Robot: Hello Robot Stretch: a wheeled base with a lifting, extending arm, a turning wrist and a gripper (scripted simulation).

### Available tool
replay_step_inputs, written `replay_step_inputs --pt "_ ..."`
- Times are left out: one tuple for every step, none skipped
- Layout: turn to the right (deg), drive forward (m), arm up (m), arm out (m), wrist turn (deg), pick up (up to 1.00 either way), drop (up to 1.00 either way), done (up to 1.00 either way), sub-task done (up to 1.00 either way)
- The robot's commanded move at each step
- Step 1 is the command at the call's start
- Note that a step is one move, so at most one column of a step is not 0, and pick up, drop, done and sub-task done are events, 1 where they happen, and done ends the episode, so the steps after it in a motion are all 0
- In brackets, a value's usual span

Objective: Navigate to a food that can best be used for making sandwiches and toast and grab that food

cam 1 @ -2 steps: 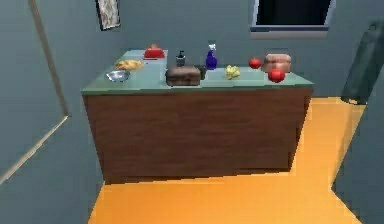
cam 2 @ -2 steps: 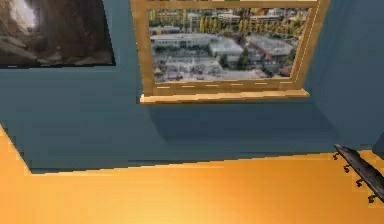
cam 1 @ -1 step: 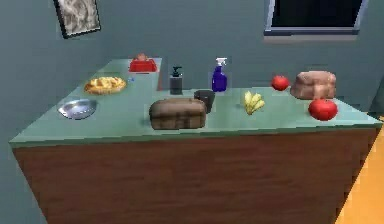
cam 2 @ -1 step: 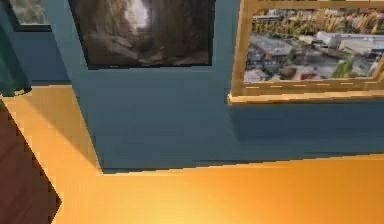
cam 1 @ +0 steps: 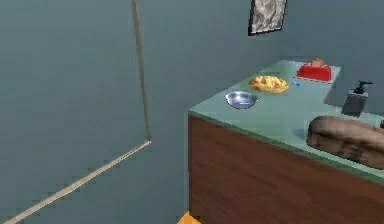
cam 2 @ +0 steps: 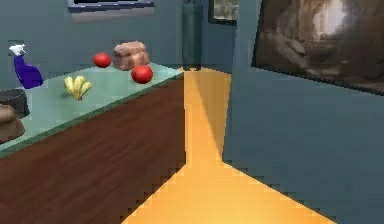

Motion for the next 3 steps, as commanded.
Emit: replay_step_inputs --pt "-45.0 0.00 0.00 0.00 0.0 0.00 0.00 0.00 0.00" --pt "45.0 0.00 0.00 0.00 0.0 0.00 0.00 0.00 0.00" --pt "24.0 0.00 0.00 0.00 0.0 0.00 0.00 0.00 0.00"
